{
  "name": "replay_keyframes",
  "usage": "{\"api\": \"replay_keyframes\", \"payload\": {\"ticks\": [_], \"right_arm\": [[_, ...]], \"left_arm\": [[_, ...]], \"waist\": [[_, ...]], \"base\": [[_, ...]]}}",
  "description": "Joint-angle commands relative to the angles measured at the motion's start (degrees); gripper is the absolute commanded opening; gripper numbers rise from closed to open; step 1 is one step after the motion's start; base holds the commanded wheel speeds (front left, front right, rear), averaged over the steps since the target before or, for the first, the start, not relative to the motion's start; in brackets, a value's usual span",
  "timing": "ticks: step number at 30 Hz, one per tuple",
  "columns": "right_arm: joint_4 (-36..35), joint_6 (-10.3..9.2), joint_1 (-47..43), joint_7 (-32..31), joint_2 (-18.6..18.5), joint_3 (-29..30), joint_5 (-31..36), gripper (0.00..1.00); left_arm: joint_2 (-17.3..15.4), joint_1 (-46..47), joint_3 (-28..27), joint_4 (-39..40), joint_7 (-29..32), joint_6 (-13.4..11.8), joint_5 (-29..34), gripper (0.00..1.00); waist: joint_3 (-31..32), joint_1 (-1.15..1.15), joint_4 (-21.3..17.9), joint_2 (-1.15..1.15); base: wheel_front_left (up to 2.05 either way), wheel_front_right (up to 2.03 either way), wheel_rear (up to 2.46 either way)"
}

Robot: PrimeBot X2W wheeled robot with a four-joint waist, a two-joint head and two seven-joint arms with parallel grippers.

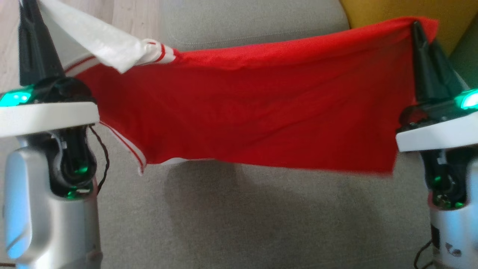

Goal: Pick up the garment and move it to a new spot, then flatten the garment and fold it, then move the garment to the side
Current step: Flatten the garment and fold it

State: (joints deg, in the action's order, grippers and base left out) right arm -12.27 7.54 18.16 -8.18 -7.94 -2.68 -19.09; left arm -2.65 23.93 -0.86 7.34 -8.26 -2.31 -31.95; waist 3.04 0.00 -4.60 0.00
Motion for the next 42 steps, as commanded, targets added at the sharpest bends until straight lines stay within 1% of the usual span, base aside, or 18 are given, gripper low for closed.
{"api": "replay_keyframes", "payload": {"ticks": [1, 3, 6, 9, 11, 14, 18, 20, 23, 25, 28, 31, 34, 35, 36, 37, 38, 42], "right_arm": [[-2.8, -0.05, 1.6, -0.9, 0.4, -0.7, 0.1, 0.00], [-4.9, -0.05, 1.4, -3.1, 1.2, 0.0, 0.0, 0.00], [-6.2, -0.05, 2.7, -6.0, 1.9, 0.8, -0.3, 0.00], [-4.1, -0.05, 6.7, -8.5, 2.4, 1.8, -1.7, 0.00], [-0.8, -0.05, 11.5, -9.4, 2.0, 1.8, -2.3, 0.00], [7.7, -0.05, 21.2, -9.2, 0.5, 1.0, -2.8, 0.00], [22.9, -0.05, 36.7, -5.2, -1.2, -2.4, -2.5, 0.00], [30.4, -0.05, 44.7, -1.5, -1.8, -4.1, -1.6, 0.00], [40.8, -0.05, 54.8, 5.4, -1.1, -3.8, -0.7, 0.00], [46.5, -0.05, 59.8, 10.0, -0.7, -3.7, 0.1, 0.00], [53.8, -0.05, 64.3, 16.5, -0.5, -4.0, 0.9, 0.00], [59.6, -0.05, 65.6, 20.5, -0.5, -3.9, -0.1, 0.00], [63.8, -0.05, 63.9, 21.9, -0.5, -5.1, -1.5, 0.00], [65.0, -0.05, 62.8, 22.1, -0.4, -5.6, -2.3, 0.00], [66.8, -0.05, 59.8, 22.4, -0.4, -6.9, -4.3, 0.00], [67.8, -0.05, 58.0, 22.4, -0.4, -7.7, -5.4, 0.00], [67.8, -0.05, 58.0, 22.4, -0.4, -7.7, -5.4, 0.00], [70.7, -0.05, 50.3, 19.3, -1.2, -12.2, -9.7, 0.00]], "left_arm": [[-0.9, 2.5, -1.8, 2.6, 0.8, -0.5, -0.2, 0.00], [-1.1, 2.9, -1.6, 4.6, 2.7, -1.3, -0.5, 0.00], [-2.7, 5.0, -1.1, 4.7, 5.5, -2.0, 0.6, 0.00], [-4.7, 9.7, -1.0, 1.0, 8.2, -2.3, 1.1, 0.00], [-6.4, 14.8, -0.5, -3.0, 8.8, -1.5, 2.1, 0.00], [-8.8, 24.3, -0.4, -11.8, 8.3, -0.5, 3.4, 0.00], [-12.1, 39.5, -0.2, -25.4, 5.4, 1.3, 5.3, 0.00], [-13.5, 46.8, 0.2, -31.9, 2.6, 1.9, 6.8, 0.00], [-14.4, 56.3, 0.3, -40.1, -2.1, 2.4, 8.0, 0.00], [-14.7, 61.0, 0.0, -44.4, -4.3, 2.9, 8.2, 0.00], [-14.8, 65.1, -0.4, -49.0, -6.2, 4.3, 8.4, 0.00], [-13.8, 65.3, -0.5, -51.5, -6.7, 6.3, 8.5, 0.00], [-12.5, 61.8, -0.3, -50.7, -6.7, 8.0, 9.3, 0.00], [-11.9, 60.0, -0.3, -50.4, -6.7, 8.4, 9.5, 0.00], [-10.8, 55.5, -0.1, -49.8, -6.7, 9.0, 9.9, 0.00], [-10.4, 53.0, 0.2, -49.5, -6.7, 9.2, 10.2, 0.00], [-10.4, 53.0, 0.2, -49.5, -6.7, 9.2, 10.2, 0.00], [-9.7, 41.8, 1.6, -48.4, -6.7, 9.7, 10.9, 0.00]], "waist": [[-0.4, 0.00, 0.2, 0.00], [-1.2, 0.00, 0.4, 0.00], [-3.1, 0.00, 0.6, 0.00], [-7.1, 0.00, 0.8, 0.00], [-10.4, 0.00, 0.9, 0.00], [-15.1, 0.00, 0.8, 0.00], [-20.5, 0.00, 0.5, 0.00], [-22.4, 0.00, 0.7, 0.00], [-24.3, 0.00, 1.4, 0.00], [-25.1, 0.00, 2.0, 0.00], [-25.7, 0.00, 2.9, 0.00], [-25.9, 0.00, 4.0, 0.00], [-25.9, 0.00, 5.0, 0.00], [-25.7, 0.00, 5.4, 0.00], [-25.0, 0.00, 5.9, 0.00], [-24.5, 0.00, 6.1, 0.00], [-24.5, 0.00, 6.1, 0.00], [-22.1, 0.00, 6.9, 0.00]], "base": [[0.00, 0.00, 0.00], [0.00, 0.00, 0.00], [0.00, 0.00, 0.00], [0.00, 0.00, 0.00], [0.00, 0.00, 0.00], [0.00, 0.00, 0.00], [0.00, 0.00, 0.00], [0.00, 0.00, 0.00], [0.00, 0.00, 0.00], [0.00, 0.00, 0.00], [0.00, 0.00, 0.00], [0.00, 0.00, 0.00], [0.00, 0.00, 0.00], [0.00, 0.00, 0.00], [0.00, 0.00, 0.00], [0.00, 0.00, 0.00], [0.00, 0.00, 0.00], [0.00, 0.00, 0.00]]}}
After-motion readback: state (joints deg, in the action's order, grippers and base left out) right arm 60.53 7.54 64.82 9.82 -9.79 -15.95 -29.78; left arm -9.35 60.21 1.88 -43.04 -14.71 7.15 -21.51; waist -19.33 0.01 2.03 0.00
